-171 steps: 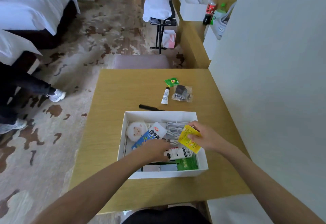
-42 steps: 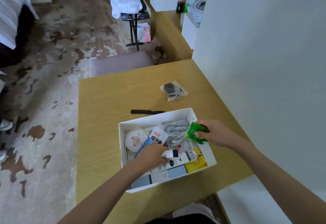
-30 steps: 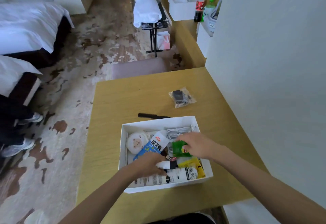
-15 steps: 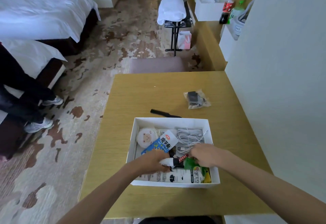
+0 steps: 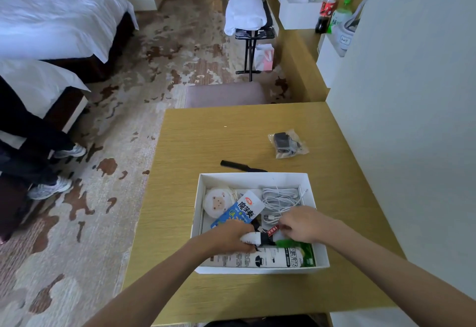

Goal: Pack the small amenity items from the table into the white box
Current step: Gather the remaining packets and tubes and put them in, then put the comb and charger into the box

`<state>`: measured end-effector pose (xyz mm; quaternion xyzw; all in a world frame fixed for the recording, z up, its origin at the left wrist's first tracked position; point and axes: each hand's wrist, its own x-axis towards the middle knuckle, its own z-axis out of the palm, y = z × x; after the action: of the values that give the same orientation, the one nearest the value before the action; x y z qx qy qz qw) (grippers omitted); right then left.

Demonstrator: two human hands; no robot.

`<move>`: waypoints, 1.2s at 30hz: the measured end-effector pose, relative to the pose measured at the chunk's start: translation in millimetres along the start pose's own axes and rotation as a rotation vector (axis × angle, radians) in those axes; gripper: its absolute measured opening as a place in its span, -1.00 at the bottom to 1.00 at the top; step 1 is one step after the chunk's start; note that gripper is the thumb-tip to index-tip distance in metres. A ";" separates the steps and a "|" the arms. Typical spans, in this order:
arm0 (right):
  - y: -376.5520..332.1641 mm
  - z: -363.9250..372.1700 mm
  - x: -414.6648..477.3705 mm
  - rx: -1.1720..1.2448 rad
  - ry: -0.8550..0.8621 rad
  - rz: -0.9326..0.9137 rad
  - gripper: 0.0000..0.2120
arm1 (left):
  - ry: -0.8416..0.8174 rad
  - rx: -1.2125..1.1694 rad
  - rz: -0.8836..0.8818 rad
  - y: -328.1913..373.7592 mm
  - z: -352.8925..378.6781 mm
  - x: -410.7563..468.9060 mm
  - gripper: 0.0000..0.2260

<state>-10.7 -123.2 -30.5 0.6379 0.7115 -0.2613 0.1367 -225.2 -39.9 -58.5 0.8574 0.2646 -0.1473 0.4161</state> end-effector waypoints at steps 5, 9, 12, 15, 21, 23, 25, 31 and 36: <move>-16.2 -7.7 8.2 0.373 0.093 -0.050 -0.77 | 0.027 0.042 -0.036 -4.9 -4.7 -5.9 -0.61; -26.9 -1.7 15.5 0.386 0.042 -0.097 -0.75 | 0.081 0.087 -0.028 -8.5 -10.7 -9.6 -0.60; -25.1 2.2 15.7 0.362 0.041 -0.114 -0.75 | 0.130 0.095 0.017 -7.3 -16.2 -13.0 -0.68; -15.2 0.2 13.7 0.378 0.076 -0.140 -0.77 | 0.253 0.064 0.028 -3.8 -26.8 -15.4 -0.81; 19.8 -32.0 9.2 0.540 0.306 -0.172 -0.86 | 0.512 -0.134 -0.095 7.5 -61.3 -5.9 -0.85; 33.1 -47.9 8.1 0.606 0.375 -0.179 -0.88 | 0.576 -0.138 -0.121 11.7 -72.8 0.5 -0.86; 45.2 -62.9 11.0 0.633 0.436 -0.175 -0.90 | 0.619 -0.121 -0.144 15.6 -85.2 8.9 -0.86; 84.6 -92.2 54.0 0.645 0.629 -0.005 -0.87 | 0.619 -0.048 -0.248 9.8 -125.2 52.6 -0.83; 117.4 -90.8 108.8 0.721 0.596 0.258 -0.85 | 0.446 0.122 -0.252 -19.7 -140.7 113.2 -0.79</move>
<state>100.6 23.2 -36.1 0.7748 0.4987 -0.2781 -0.2714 -139.6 119.1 -38.7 0.8524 0.4450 -0.0211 0.2737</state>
